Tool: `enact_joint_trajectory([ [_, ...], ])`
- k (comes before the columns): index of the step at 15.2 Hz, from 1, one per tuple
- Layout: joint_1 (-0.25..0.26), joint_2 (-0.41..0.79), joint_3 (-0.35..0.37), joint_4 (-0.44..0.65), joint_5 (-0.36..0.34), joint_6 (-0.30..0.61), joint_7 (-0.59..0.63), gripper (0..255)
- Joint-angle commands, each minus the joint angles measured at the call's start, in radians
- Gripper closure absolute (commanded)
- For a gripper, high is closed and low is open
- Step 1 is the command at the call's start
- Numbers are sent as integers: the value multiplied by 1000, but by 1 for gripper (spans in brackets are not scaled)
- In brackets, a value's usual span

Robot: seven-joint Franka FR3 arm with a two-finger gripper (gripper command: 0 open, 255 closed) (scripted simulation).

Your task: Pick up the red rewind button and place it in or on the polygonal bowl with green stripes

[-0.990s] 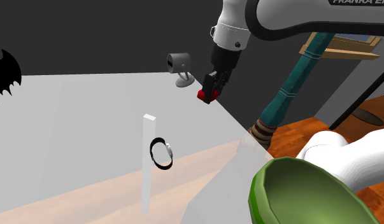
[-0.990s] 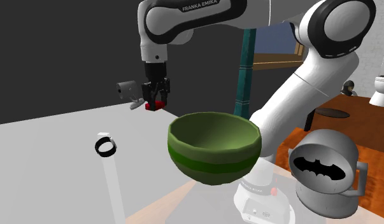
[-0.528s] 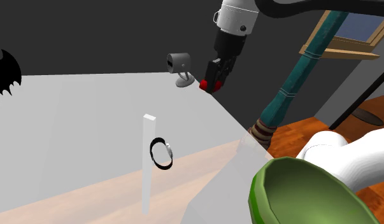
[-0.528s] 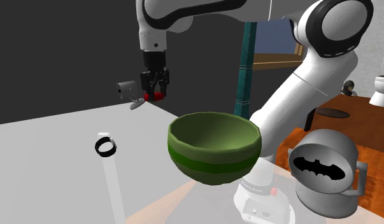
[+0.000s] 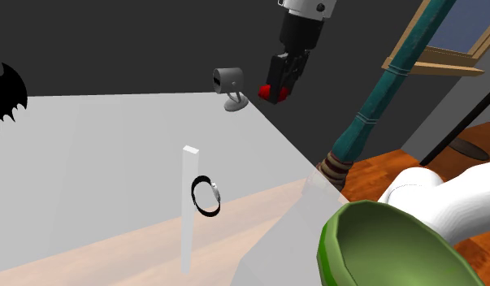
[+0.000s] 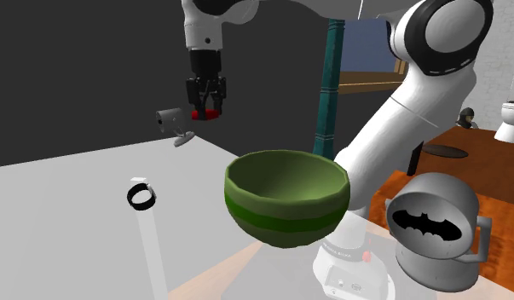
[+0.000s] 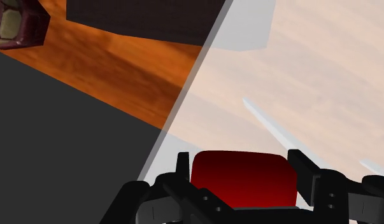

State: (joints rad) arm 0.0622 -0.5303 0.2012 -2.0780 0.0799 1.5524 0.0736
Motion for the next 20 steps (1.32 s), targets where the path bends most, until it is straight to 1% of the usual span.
enact_joint_trajectory([
  [1, -1, 8, -1, 34, -2, -27, 0, 255],
  [12, -8, 63, -4, 229, -12, -166, 6, 255],
  [20, 46, -131, 74, 116, 72, -237, 128, 255],
])
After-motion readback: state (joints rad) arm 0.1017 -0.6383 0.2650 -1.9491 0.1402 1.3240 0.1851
